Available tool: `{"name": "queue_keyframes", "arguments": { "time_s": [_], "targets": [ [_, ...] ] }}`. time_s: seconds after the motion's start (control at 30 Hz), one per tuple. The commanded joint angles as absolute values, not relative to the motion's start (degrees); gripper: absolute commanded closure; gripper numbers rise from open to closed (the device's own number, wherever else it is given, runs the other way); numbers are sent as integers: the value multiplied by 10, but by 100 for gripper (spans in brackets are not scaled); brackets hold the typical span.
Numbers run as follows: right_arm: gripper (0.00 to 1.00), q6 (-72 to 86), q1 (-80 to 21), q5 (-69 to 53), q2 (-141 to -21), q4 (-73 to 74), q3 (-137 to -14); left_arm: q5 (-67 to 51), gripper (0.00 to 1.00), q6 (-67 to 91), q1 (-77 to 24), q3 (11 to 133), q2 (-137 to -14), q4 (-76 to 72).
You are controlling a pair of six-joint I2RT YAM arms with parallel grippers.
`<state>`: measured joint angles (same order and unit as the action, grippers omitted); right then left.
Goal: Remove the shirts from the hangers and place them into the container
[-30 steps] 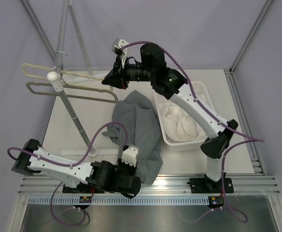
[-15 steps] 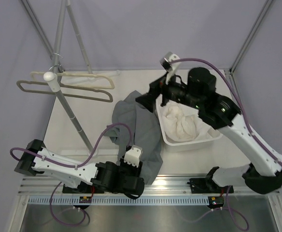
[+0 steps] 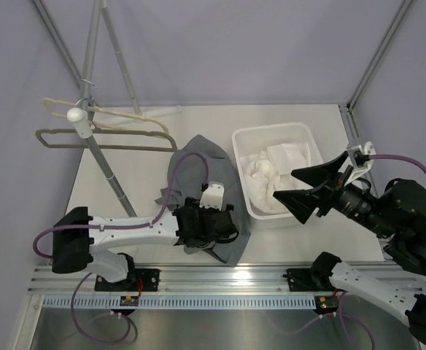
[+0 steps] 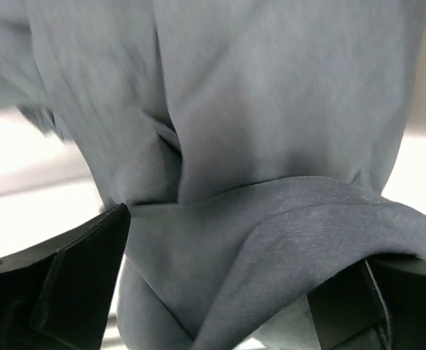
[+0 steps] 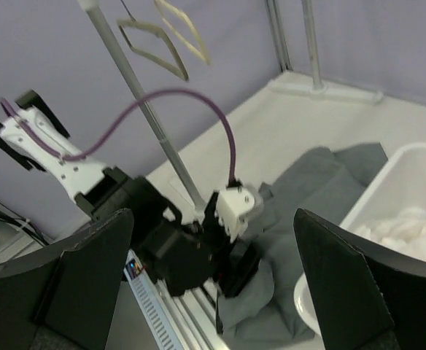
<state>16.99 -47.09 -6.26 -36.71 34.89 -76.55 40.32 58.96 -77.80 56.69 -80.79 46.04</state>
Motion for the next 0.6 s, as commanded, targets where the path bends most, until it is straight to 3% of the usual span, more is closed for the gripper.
{"name": "queue_keyframes", "arguments": {
  "time_s": [0.0, 0.13, 0.57],
  "targets": [
    [1, 189, -471, -34, -356, 413, -737, 413, 1, 503, -720, 618, -831, 397],
    [1, 190, -471, -39, -326, 429, -731, 346, 1, 447, -636, 628, -870, 326],
    [1, 170, -471, -56, -295, 429, -711, 310, 1, 418, -545, 695, -1071, 287]
  ]
}}
